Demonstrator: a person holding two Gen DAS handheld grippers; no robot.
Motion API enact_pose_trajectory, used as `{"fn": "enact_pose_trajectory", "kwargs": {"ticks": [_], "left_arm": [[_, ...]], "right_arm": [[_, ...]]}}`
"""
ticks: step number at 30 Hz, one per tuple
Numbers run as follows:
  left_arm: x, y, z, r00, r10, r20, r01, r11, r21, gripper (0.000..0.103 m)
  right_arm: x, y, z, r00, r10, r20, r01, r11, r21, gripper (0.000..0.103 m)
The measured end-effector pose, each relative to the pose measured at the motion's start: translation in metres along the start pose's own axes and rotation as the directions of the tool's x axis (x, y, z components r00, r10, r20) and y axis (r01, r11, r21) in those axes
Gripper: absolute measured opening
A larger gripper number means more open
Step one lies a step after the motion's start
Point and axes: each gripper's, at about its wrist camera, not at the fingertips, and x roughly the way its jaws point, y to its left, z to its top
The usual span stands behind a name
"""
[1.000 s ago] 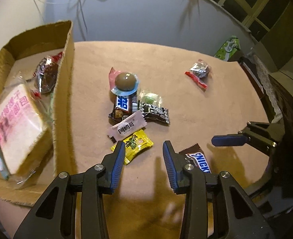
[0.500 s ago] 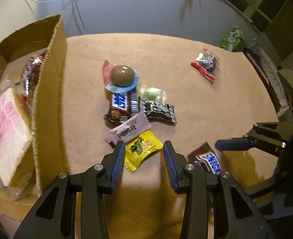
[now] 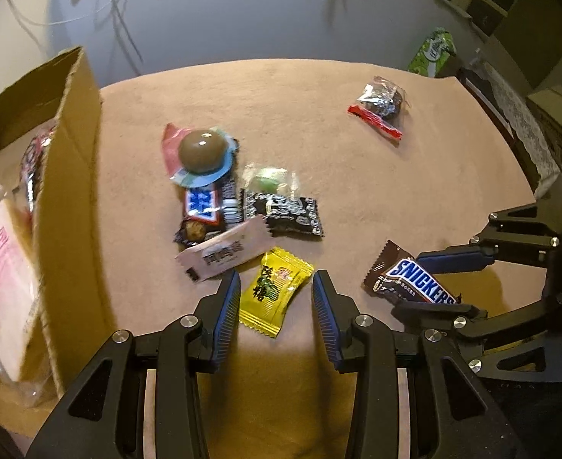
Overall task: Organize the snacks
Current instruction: 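Grasp the Snickers bar with the right tool while the left tool grasps the yellow candy, then carry the Snickers bar and yellow candy into the box and open both tools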
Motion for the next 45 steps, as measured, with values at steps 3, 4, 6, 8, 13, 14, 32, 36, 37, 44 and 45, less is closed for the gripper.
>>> {"fn": "enact_pose_trajectory", "kwargs": {"ticks": [3,4,6,8,13,14,32,36,37,44,45], "left_arm": [[0.002,-0.004,0.003,1.000,0.011,0.004,-0.011,1.000,0.019,0.022],[0.003,-0.005,0.004,1.000,0.011,0.005,-0.012,1.000,0.017,0.021],[0.002,-0.004,0.003,1.000,0.006,0.011,-0.006,1.000,0.004,0.021],[0.001,-0.003,0.002,1.000,0.003,0.016,-0.003,1.000,-0.010,0.021],[-0.008,-0.002,0.000,0.999,-0.008,0.038,0.009,0.999,-0.043,0.021],[-0.010,-0.001,0.000,0.999,-0.008,0.045,0.011,0.999,-0.049,0.021],[-0.079,0.029,-0.004,0.979,0.047,0.199,-0.014,0.986,-0.164,0.021],[-0.090,0.044,-0.008,0.972,0.085,0.220,-0.039,0.978,-0.203,0.021],[-0.093,0.047,-0.010,0.970,0.093,0.223,-0.045,0.976,-0.211,0.021],[-0.107,0.076,-0.020,0.960,0.153,0.232,-0.088,0.959,-0.269,0.021],[-0.107,0.078,-0.020,0.959,0.160,0.233,-0.093,0.957,-0.275,0.021]], "right_arm": [[0.000,-0.001,0.000,1.000,0.000,0.004,0.000,1.000,0.010,0.030],[-0.003,-0.005,0.001,1.000,0.000,0.005,0.000,1.000,0.014,0.030],[-0.003,-0.007,0.001,1.000,-0.002,0.008,0.002,1.000,0.022,0.030],[-0.004,-0.010,0.002,1.000,-0.001,0.010,0.001,1.000,0.027,0.030],[-0.016,-0.023,0.002,0.999,0.007,0.032,-0.008,0.999,0.036,0.030],[-0.021,-0.022,-0.002,0.999,0.009,0.037,-0.010,0.999,0.036,0.030],[-0.078,-0.014,0.028,0.986,0.039,0.160,-0.041,0.999,0.004,0.030],[-0.088,-0.002,0.047,0.981,0.048,0.189,-0.043,0.999,-0.030,0.030],[-0.091,0.002,0.051,0.979,0.051,0.197,-0.044,0.998,-0.042,0.030],[-0.094,0.029,0.087,0.973,0.068,0.223,-0.043,0.993,-0.114,0.030],[-0.091,0.035,0.093,0.972,0.070,0.223,-0.044,0.991,-0.123,0.030]]}}
